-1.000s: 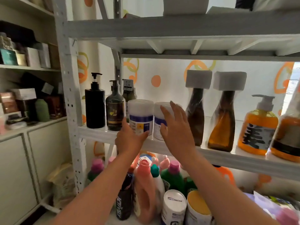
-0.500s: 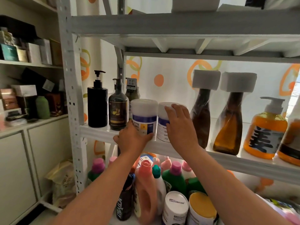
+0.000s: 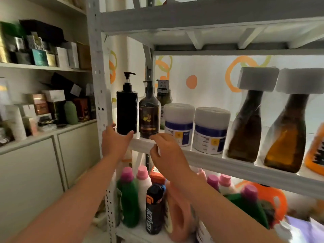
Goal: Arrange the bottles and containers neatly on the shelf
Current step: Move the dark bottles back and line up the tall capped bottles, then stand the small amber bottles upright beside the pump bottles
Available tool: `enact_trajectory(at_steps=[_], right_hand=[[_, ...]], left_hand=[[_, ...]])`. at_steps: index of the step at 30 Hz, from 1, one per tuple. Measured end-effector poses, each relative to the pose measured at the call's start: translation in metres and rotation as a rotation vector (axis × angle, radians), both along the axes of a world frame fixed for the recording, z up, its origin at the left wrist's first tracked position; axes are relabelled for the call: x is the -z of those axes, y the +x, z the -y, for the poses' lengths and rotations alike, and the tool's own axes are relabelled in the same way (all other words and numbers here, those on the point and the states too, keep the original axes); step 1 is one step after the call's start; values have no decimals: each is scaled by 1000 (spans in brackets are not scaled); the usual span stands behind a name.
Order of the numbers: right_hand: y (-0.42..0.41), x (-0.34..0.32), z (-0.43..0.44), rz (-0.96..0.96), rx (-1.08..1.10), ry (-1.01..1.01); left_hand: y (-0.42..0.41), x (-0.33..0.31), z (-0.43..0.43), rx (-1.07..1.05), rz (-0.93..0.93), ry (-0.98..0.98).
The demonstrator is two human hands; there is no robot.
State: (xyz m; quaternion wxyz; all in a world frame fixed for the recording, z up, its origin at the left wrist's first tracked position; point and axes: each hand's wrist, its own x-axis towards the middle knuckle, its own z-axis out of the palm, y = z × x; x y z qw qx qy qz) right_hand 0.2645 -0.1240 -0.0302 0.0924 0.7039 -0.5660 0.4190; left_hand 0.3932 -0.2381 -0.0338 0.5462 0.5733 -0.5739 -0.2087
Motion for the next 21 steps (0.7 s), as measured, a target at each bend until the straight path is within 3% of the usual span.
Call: enact_trajectory(at_steps=[4,8,12,21], right_hand=[[15,0,28,125,25,132],[33,-5,56,430,-7,117],[42,-12,85,396,187,127],[41,-8,111,496,307,72]], left_hand=[[9,-5,27,14,121,5],[7,-11,41,50,148,0],[1,-8,43,66,174,-64],[6,4,52,51,308,-90]])
